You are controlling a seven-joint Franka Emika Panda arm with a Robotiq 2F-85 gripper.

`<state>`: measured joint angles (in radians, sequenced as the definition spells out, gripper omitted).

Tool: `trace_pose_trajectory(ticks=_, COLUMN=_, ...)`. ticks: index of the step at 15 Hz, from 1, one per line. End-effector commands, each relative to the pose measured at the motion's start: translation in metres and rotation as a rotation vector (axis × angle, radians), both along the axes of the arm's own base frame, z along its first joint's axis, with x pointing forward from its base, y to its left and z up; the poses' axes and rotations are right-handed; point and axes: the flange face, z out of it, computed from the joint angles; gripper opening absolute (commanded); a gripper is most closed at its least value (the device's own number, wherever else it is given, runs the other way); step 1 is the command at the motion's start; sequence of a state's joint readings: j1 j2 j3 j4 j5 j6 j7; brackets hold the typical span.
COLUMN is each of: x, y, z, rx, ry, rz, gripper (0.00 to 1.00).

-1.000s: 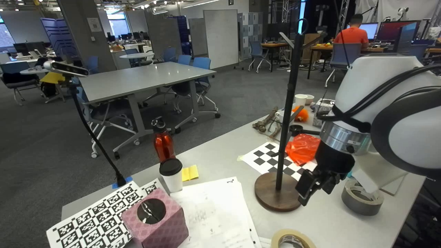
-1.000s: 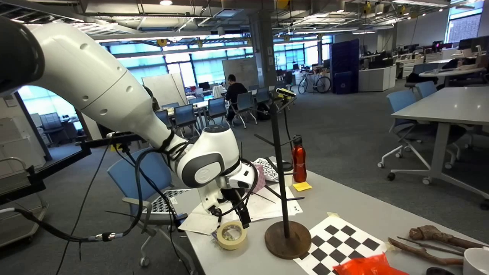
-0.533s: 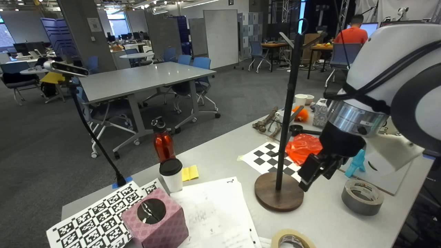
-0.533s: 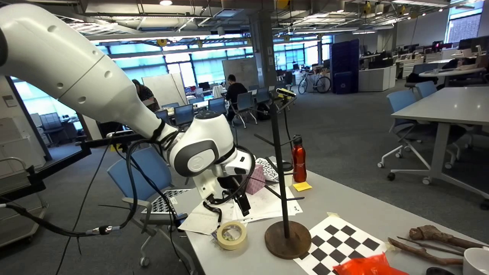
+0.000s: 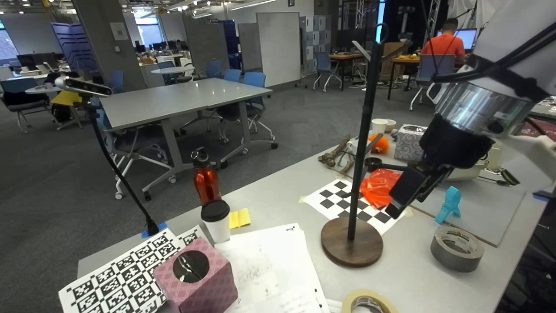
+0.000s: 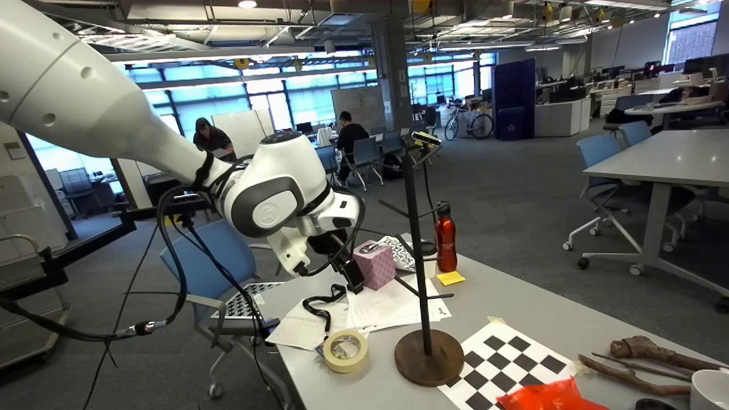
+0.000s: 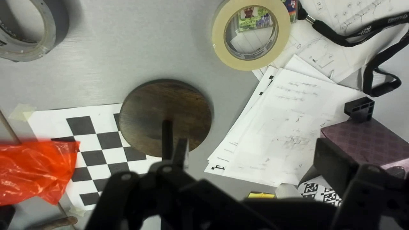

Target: Put the masking tape on the table

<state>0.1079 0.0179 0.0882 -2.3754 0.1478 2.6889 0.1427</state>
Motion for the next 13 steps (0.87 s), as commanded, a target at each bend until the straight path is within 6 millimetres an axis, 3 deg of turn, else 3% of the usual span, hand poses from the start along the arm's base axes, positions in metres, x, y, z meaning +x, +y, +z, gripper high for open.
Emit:
trace_pose_trajectory(ticks=1, x=-0.019, y=-0.002, z=0.020, rx=-0.008, ry=0.000, rz=0.010, gripper=1.00)
trace_pose_trajectory(ticks=2, x=-0.024, y=-0.002, z=0.022, rx=-0.011, ry=0.012, rz=0.008, gripper=1.00)
trace_pose_trajectory(ticks=3, x=-0.009, y=-0.001, z=0.014, rx=-0.002, ry=0.002, rz=0.003, gripper=1.00)
trace_pose_trajectory(ticks=13, x=-0.017, y=-0.002, z=0.018, rx=-0.004, ry=0.007, rz=0.005, gripper=1.00)
